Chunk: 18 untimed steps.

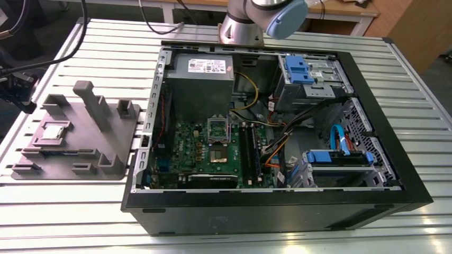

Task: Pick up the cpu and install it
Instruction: 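Reach for the cpu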

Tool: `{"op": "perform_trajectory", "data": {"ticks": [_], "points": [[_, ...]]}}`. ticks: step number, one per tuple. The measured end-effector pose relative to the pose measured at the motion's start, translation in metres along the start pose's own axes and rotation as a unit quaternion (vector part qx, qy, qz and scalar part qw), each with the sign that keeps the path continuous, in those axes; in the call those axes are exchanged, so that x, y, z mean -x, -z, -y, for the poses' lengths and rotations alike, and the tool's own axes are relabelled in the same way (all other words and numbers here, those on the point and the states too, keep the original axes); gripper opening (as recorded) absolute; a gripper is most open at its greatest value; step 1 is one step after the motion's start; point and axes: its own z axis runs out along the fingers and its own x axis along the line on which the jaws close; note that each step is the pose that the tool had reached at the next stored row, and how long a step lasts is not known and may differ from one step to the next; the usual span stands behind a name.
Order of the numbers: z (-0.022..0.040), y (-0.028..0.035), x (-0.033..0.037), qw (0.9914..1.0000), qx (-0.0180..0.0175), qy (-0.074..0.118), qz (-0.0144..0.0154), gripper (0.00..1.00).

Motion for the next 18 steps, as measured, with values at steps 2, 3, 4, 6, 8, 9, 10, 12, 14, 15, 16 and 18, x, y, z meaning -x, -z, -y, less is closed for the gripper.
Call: {"op": "perform_trajectory", "data": {"ticks": [2,3,4,6,8,9,10,12,14,15,16,18], "points": [[0.0001,-0.0011,-0.0001,1.00000,0.0000,0.000,0.0000,0.11],[0.0001,-0.0017,-0.0001,1.00000,0.0000,0.000,0.0000,0.11],[0.0001,-0.0023,-0.0001,1.00000,0.0000,0.000,0.0000,0.11],[0.0002,-0.0038,-0.0002,1.00000,0.0000,0.000,-0.0001,0.11],[0.0002,-0.0056,-0.0003,1.00000,0.0000,0.000,-0.0002,0.11],[0.0003,-0.0066,-0.0004,1.00000,0.0000,0.000,-0.0003,0.11],[0.0004,-0.0078,-0.0005,1.00000,0.0000,0.000,-0.0007,0.11],[0.0005,-0.0106,-0.0006,1.00000,-0.0001,0.000,-0.0015,0.11],[0.0006,-0.0133,-0.0008,1.00000,-0.0002,0.000,-0.0023,0.11],[0.0007,-0.0148,-0.0009,1.00000,-0.0002,0.000,-0.0028,0.11],[0.0007,-0.0163,-0.0010,0.99999,-0.0003,0.000,-0.0034,0.11],[0.0009,-0.0196,-0.0012,0.99999,-0.0003,0.000,-0.0048,0.11]]}}
